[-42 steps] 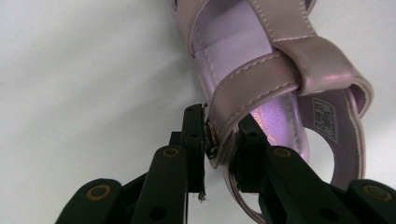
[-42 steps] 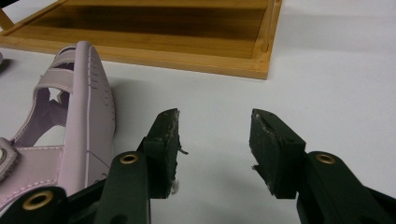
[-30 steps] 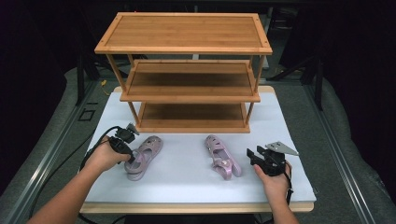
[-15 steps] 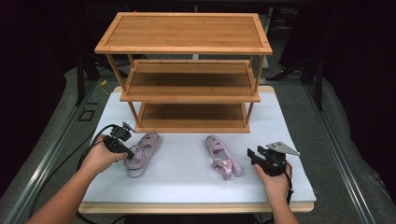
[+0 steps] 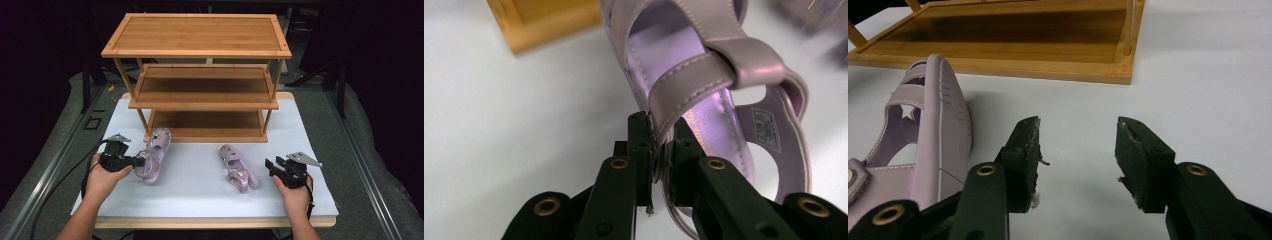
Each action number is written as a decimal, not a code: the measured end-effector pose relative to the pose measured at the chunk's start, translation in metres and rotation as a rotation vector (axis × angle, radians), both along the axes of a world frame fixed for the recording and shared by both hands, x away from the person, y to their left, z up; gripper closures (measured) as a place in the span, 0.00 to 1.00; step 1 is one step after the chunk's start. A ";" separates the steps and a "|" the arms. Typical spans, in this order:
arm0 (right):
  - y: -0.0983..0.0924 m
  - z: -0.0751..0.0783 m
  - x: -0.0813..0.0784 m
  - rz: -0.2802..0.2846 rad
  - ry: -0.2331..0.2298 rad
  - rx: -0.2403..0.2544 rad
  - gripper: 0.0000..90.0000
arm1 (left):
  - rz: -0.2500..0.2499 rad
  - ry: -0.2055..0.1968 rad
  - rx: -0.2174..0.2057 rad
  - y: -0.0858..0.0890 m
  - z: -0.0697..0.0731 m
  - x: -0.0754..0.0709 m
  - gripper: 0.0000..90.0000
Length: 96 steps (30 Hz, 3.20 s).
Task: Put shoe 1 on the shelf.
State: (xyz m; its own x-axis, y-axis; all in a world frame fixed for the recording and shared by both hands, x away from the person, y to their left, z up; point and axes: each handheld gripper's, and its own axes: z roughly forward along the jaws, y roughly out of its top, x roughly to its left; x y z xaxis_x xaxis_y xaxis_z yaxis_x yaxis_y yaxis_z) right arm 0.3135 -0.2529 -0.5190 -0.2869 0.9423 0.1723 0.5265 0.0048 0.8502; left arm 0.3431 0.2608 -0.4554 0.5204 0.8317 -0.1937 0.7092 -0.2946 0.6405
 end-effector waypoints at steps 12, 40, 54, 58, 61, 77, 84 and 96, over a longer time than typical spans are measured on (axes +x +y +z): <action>-0.001 0.000 -0.001 -0.004 -0.001 0.009 0.58 | 0.133 -0.270 -0.202 0.008 0.030 -0.017 0.93; -0.005 -0.001 0.000 -0.008 0.012 0.051 0.58 | 0.200 -0.435 -0.311 -0.012 0.067 0.005 0.93; -0.009 0.000 0.000 -0.013 0.005 0.077 0.58 | 0.231 -0.445 -0.284 -0.040 0.103 0.055 0.93; -0.011 0.000 0.000 -0.020 0.005 0.089 0.58 | 0.245 -0.434 -0.277 -0.046 0.105 0.069 0.93; -0.012 0.000 0.000 -0.018 0.007 0.093 0.58 | 0.251 -0.418 -0.276 -0.049 0.105 0.079 0.92; -0.016 0.001 0.000 -0.015 0.002 0.094 0.58 | 0.285 -0.340 -0.191 -0.065 0.117 0.114 0.92; -0.015 0.001 0.000 -0.008 -0.004 0.097 0.58 | 0.301 -0.296 -0.180 -0.075 0.118 0.124 0.92; -0.017 0.000 0.001 -0.008 0.004 0.111 0.58 | 0.331 -0.279 -0.182 -0.084 0.111 0.141 0.90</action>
